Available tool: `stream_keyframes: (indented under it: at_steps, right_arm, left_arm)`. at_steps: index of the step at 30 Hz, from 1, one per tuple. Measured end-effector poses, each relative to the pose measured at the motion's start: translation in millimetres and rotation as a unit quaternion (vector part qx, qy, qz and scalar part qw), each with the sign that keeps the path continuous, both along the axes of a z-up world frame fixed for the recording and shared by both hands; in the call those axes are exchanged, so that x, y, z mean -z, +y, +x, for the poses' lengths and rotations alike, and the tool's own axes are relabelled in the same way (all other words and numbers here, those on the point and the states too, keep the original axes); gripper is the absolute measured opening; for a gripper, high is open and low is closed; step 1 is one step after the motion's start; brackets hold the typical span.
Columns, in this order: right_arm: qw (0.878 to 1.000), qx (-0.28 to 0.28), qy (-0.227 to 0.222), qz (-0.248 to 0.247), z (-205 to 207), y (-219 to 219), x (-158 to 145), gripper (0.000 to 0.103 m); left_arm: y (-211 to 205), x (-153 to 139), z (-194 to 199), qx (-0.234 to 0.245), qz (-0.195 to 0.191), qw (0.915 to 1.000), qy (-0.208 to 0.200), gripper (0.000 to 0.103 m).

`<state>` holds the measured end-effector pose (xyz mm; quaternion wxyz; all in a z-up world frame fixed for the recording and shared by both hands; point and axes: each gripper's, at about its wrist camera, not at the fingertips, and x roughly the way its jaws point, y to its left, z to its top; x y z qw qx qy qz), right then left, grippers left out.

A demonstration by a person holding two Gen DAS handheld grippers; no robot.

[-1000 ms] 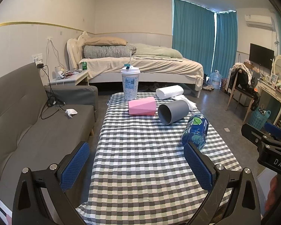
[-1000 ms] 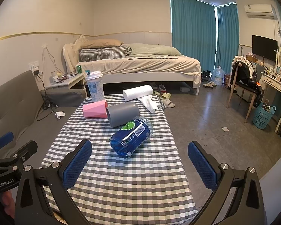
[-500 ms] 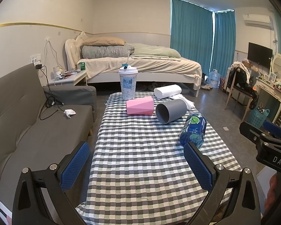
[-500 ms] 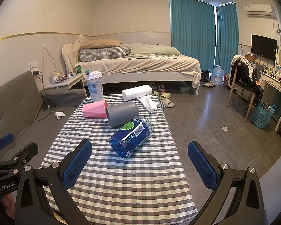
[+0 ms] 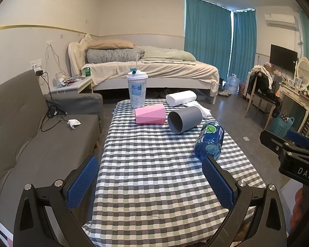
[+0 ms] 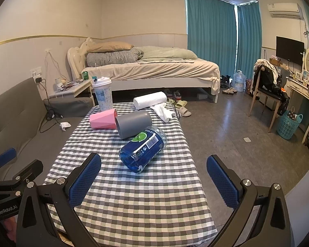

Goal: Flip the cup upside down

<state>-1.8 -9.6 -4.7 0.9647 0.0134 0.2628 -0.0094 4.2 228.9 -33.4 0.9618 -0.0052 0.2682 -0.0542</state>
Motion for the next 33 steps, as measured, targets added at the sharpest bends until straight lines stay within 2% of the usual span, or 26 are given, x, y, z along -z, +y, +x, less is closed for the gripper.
stream_keyframes:
  at_steps: [12, 17, 22, 27, 33]
  right_arm:
    - [1.0, 0.004, 0.011, 0.009, 25, -4, -5, 0.103]
    - [0.999, 0.008, 0.03, 0.016, 51, -14, 1, 0.103]
    - [0.998, 0.008, 0.059, 0.023, 83, -28, 12, 0.103]
    - [0.996, 0.013, 0.077, 0.033, 119, -43, 20, 0.103]
    - [0.995, 0.008, 0.084, 0.046, 160, -48, 29, 0.103]
  left_arm:
    - [-12, -7, 31, 0.034, 0.003, 0.9994, 0.007, 0.103]
    - [-25, -11, 73, 0.075, 0.011, 0.997, 0.014, 0.103]
    - [-44, -2, 124, 0.116, 0.023, 0.9926, 0.027, 0.103]
    - [-62, 18, 172, 0.156, 0.044, 0.986, 0.039, 0.103]
    - [-77, 49, 221, 0.207, 0.07, 0.974, 0.06, 0.103]
